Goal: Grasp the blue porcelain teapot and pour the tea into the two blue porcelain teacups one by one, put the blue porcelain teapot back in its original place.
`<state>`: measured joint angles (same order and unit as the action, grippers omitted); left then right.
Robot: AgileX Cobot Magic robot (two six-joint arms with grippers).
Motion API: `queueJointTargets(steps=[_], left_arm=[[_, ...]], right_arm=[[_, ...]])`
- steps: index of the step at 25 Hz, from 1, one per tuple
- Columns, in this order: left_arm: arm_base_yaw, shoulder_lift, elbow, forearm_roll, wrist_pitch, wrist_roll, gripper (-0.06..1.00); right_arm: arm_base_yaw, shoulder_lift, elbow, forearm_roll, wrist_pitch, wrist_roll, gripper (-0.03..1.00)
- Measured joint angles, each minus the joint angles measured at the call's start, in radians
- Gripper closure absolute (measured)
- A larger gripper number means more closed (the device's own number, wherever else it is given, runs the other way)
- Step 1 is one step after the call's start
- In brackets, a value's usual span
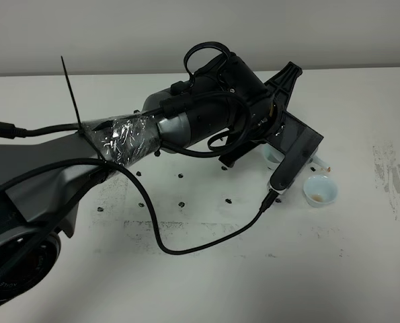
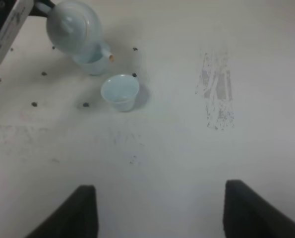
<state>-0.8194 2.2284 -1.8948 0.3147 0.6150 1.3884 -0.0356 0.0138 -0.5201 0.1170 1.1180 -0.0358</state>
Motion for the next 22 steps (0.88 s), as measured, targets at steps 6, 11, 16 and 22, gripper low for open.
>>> queueJointTargets(steps=[6,11,16,22], left_arm=[[-0.006,0.003,0.0,0.027,0.0,0.006,0.9],[-0.008,0.016,0.0,0.027,0.0,0.018,0.9],[-0.008,0.016,0.0,0.027,0.0,0.022,0.9],[-0.008,0.016,0.0,0.029,0.0,0.025,0.9]], right_arm=[[0.0,0.0,0.0,0.0,0.0,0.0,0.44],[0.0,0.0,0.0,0.0,0.0,0.0,0.44],[0.0,0.0,0.0,0.0,0.0,0.0,0.44],[0.0,0.0,0.0,0.0,0.0,0.0,0.44]])
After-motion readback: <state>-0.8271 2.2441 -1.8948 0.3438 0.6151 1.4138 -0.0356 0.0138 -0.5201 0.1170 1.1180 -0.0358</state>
